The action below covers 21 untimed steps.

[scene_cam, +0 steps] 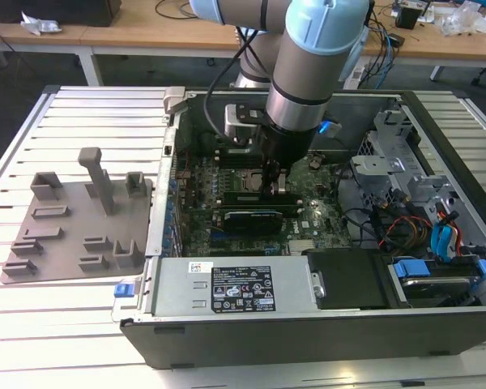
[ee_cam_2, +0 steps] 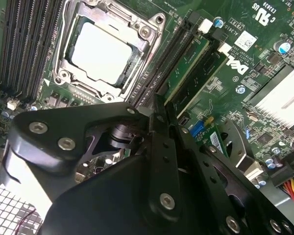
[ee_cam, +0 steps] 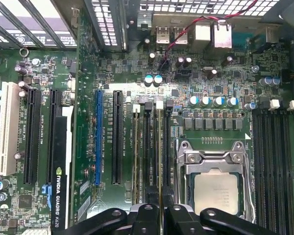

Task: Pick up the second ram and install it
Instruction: 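Insert the second ram into the second slot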

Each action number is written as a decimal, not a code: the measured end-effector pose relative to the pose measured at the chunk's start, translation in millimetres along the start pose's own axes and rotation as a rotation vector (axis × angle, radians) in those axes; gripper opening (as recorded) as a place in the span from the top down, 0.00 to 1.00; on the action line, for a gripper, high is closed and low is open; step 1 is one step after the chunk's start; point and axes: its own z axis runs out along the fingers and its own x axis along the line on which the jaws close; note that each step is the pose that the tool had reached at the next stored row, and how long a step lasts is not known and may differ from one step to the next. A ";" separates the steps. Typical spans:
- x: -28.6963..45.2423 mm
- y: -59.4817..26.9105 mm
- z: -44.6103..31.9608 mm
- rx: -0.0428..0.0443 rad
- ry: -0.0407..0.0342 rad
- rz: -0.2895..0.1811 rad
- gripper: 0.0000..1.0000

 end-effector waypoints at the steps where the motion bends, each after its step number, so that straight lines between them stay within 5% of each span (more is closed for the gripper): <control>1: 0.0 -0.1 0.6 0.0000 -0.0001 0.000 0.86; 12: 0.2 -0.8 7.6 0.0007 -0.0081 0.005 0.86; 14: 0.3 -0.9 7.6 0.0002 -0.0078 0.005 0.79; 15: 0.2 -0.5 5.2 0.0002 -0.0075 0.006 0.79; 18: -8.5 3.1 -31.9 0.0027 -0.0069 0.005 0.80; 19: -10.4 3.6 -37.7 0.0029 -0.0065 0.005 0.90; 21: -10.4 3.7 -37.9 0.0029 -0.0067 0.005 0.90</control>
